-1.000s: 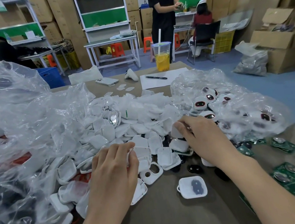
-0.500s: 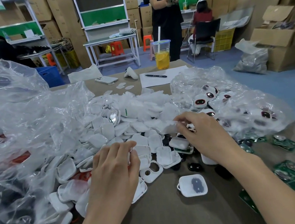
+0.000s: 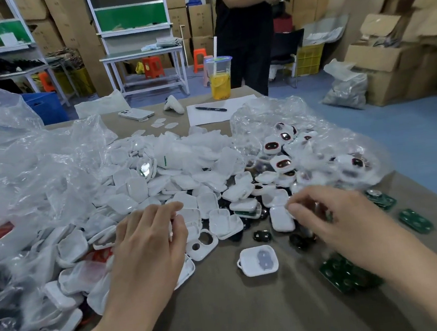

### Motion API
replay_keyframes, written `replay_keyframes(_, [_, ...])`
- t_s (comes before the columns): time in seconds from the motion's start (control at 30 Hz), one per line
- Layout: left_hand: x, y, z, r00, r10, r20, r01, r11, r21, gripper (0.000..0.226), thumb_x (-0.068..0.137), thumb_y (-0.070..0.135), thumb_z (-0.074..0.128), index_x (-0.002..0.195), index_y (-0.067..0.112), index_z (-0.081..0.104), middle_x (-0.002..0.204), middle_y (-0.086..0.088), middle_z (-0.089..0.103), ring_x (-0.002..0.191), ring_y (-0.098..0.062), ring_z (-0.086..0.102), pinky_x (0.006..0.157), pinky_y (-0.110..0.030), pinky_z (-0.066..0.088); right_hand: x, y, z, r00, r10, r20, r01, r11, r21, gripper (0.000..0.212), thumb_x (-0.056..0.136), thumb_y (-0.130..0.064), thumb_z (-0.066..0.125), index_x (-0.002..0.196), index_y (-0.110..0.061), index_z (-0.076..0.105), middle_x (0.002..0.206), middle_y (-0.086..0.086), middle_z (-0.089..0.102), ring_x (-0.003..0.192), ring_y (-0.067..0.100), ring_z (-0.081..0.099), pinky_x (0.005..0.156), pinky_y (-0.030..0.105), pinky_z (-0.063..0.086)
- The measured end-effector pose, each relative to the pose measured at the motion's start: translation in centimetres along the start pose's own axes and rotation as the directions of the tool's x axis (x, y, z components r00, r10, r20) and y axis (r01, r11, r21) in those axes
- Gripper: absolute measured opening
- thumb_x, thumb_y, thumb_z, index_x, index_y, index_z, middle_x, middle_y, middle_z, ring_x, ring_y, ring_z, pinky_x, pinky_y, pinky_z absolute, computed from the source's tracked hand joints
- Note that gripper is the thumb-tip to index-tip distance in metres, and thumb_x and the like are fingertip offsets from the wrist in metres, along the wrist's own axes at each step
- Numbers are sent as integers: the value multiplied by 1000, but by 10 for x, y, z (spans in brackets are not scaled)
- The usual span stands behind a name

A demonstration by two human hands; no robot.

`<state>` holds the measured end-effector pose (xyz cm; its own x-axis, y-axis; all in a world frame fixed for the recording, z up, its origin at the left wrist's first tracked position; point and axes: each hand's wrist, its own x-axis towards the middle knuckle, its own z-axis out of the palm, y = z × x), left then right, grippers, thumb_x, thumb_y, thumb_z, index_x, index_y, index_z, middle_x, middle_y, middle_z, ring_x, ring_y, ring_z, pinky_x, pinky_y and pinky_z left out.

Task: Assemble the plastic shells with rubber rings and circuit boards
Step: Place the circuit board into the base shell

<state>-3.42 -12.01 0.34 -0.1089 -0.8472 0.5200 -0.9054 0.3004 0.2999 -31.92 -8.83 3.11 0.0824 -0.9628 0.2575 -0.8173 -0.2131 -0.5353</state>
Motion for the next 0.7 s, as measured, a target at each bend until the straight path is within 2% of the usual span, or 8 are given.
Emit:
replay_keyframes(0.1, [-2, 2, 0, 1000, 1, 1, -1, 1000, -8, 29, 96, 30, 47, 114, 20, 67, 101, 7, 68, 100, -21, 56, 93, -34, 35, -20, 10, -20, 946, 74, 316, -22, 986, -164, 52, 61, -89, 45, 103, -59, 56, 103, -40, 53, 98, -12, 50, 80, 20, 46])
replay_keyframes(0.17, [-2, 4, -1, 1000, -5, 11, 6, 1000, -23, 29, 96, 31, 47, 114, 21, 67, 102, 8, 68, 101, -19, 53, 93, -33, 34, -25, 13, -30, 880, 118, 461, 23, 957, -290, 61, 60, -90, 51, 111, -57, 52, 107, -36, 49, 107, -12, 40, 95, 23, 41])
replay_keyframes(0.23, [-2, 4, -1, 1000, -13, 28, 14, 999, -36, 30, 96, 32, 46, 115, 21, 67, 103, 9, 67, 103, -17, 52, 94, -34, 34, -28, 13, -34, 858, 137, 495, 53, 935, -352, 53, 68, -81, 62, 112, -55, 51, 111, -33, 44, 110, -7, 35, 100, 26, 37])
replay_keyframes(0.37, [-3, 4, -2, 999, 0, 32, 2, 999, -44, 31, 96, 31, 46, 115, 20, 67, 103, 8, 68, 103, -22, 57, 97, -32, 31, -29, 8, -35, 871, 100, 480, 94, 927, -364, 34, 79, -68, 65, 102, -49, 49, 108, -27, 43, 108, -5, 35, 94, 21, 34])
replay_keyframes(0.43, [-2, 6, -2, 1000, 21, -2, -21, 997, -77, 31, 96, 31, 45, 113, 20, 68, 102, 9, 68, 103, -20, 57, 96, -31, 31, -27, 4, -35, 890, 63, 451, 71, 959, -274, 21, 84, -57, 67, 93, -47, 51, 104, -26, 50, 107, -8, 40, 94, 21, 37])
replay_keyframes(0.53, [-2, 12, -2, 997, 58, -48, -67, 974, -218, 27, 99, 35, 44, 110, 26, 67, 101, 23, 62, 101, -6, 51, 92, -23, 32, -16, -6, -31, 947, -11, 320, -10, 998, 62, 13, 87, -40, 71, 94, -44, 61, 97, -26, 64, 95, -3, 59, 85, 23, 48])
replay_keyframes(0.6, [-5, 17, -1, 999, 39, -1, -37, 929, -368, 18, 104, 41, 47, 109, 37, 63, 103, 29, 62, 103, 5, 52, 85, -14, 37, -5, -15, -22, 976, -58, 210, -2, 962, 273, 12, 86, -34, 72, 92, -42, 64, 93, -20, 70, 87, 0, 64, 79, 17, 48])
replay_keyframes(0.7, [-10, 26, -2, 990, 22, 139, 60, 827, -559, 22, 96, 57, 46, 111, 50, 60, 105, 29, 66, 100, 5, 62, 74, -8, 44, 13, -31, 0, 983, -134, 126, 62, 885, 462, 18, 85, -25, 75, 83, -41, 67, 98, -18, 72, 95, 1, 66, 86, 20, 49])
